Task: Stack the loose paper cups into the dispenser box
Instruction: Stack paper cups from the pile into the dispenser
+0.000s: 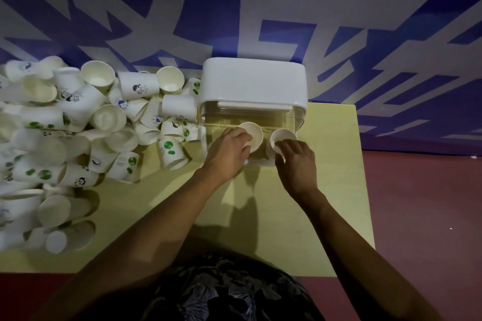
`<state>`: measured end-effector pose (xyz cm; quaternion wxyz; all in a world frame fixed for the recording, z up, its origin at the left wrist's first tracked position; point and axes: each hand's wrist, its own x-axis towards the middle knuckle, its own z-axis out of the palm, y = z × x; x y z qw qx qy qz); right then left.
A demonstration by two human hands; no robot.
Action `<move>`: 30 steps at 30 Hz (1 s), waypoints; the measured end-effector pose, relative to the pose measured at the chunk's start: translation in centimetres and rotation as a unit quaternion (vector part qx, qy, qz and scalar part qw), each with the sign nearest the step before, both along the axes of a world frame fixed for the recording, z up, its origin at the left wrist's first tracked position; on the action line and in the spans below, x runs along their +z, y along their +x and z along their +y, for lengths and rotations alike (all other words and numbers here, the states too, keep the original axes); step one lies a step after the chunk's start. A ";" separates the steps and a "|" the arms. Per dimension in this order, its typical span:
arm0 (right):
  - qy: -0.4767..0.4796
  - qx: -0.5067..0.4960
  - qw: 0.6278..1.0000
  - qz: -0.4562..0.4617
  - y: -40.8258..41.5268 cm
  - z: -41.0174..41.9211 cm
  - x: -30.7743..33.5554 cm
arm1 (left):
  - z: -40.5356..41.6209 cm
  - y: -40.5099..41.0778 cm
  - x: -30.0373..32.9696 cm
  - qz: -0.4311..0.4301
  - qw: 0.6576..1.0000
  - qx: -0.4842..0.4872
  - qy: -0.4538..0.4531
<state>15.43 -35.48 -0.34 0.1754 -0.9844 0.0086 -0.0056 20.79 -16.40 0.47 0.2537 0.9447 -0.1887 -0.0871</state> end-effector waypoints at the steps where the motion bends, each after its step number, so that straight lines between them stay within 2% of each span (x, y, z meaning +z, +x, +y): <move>1: 0.013 -0.008 1.000 -0.016 -0.3 0.8 0.3 | 1.1 -0.2 0.6 -0.008 1.000 -0.001 -0.026; 5: 0.080 0.017 0.995 -0.053 -1.5 4.8 1.2 | 7.0 -1.7 1.8 0.006 0.996 0.014 -0.083; 9: 0.114 0.054 0.992 0.017 -3.6 10.5 0.5 | 14.6 -3.8 1.1 0.021 0.996 0.051 -0.069; 14: 0.121 0.133 0.973 0.145 -6.5 18.8 -1.0 | 22.9 -7.4 -0.7 0.052 0.993 0.097 -0.037; 18: 0.097 0.232 0.951 0.180 -8.1 25.0 -1.4 | 27.7 -10.3 -1.4 0.064 0.990 0.125 -0.028; 22: 0.070 0.362 0.908 0.201 -9.5 31.0 -2.9 | 31.2 -12.7 -1.3 0.048 0.983 0.175 -0.019; 26: 0.008 0.544 0.819 0.181 -11.5 36.2 -5.7 | 34.6 -14.9 -1.5 0.022 0.973 0.228 -0.027; 27: -0.032 0.560 0.799 0.214 -12.2 37.6 -6.8 | 35.4 -15.5 -1.6 0.021 0.970 0.239 -0.034; 29: -0.094 0.503 0.821 0.252 -12.8 38.6 -9.5 | 36.8 -16.3 -1.7 0.018 0.964 0.262 -0.037; 30: -0.078 0.513 0.813 0.265 -13.4 39.1 -10.5 | 37.4 -16.8 -1.8 0.017 0.961 0.272 -0.033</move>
